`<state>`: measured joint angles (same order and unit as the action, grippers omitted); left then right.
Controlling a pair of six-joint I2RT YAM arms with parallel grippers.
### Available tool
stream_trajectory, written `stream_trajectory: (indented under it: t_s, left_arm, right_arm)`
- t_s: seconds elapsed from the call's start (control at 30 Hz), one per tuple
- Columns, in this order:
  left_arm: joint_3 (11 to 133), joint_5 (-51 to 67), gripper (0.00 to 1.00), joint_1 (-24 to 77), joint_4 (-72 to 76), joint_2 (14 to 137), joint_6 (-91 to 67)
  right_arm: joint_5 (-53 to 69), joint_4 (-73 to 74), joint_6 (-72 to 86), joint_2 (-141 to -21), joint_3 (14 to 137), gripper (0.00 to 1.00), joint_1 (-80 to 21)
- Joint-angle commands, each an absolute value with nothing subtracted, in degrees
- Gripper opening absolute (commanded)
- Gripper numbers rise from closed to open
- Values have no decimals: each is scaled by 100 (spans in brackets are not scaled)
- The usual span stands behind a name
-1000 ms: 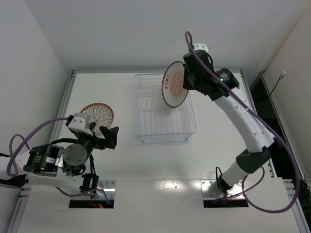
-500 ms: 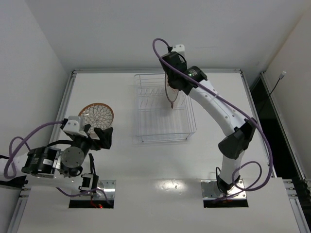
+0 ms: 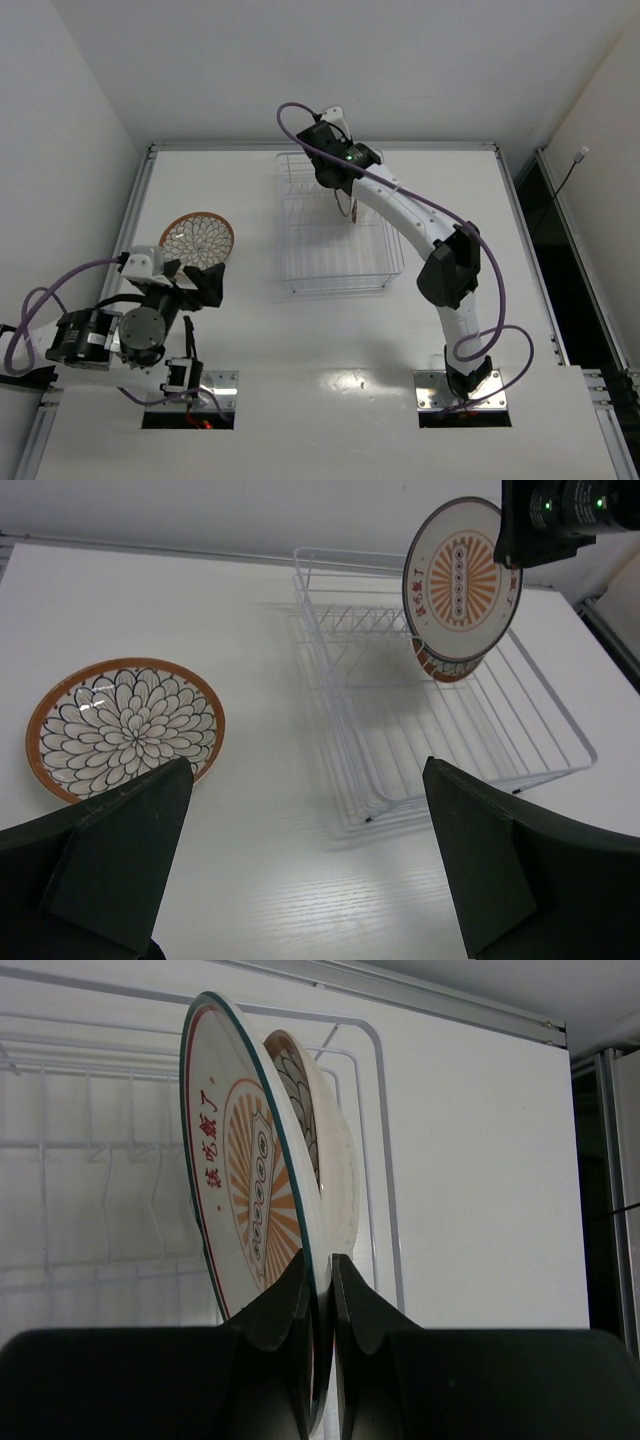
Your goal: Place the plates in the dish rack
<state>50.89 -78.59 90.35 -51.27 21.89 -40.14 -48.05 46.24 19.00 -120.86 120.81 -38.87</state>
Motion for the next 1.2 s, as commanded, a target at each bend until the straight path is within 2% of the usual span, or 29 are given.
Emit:
stream_trajectory:
  t_s: [0.0, 0.43, 0.83, 1.17]
  left_arm:
    - [5071, -8095, 100, 9053, -5001, 2013, -4148]
    - [4966, -8042, 100, 9053, -4825, 2741, -3823]
    - [4966, -8095, 100, 9053, -4772, 2321, -3823]
    - [4913, -8095, 100, 9053, -4772, 2435, -3823]
  right_arm:
    - [-4993, 4175, 1872, -12084, 12375, 0, -3929]
    - [-5062, 4113, 1873, -11979, 12612, 0, -3929]
    - [-5010, 4113, 1872, -12243, 12762, 0, -3981]
    - [-4923, 4113, 1925, -12550, 12586, 0, -4034]
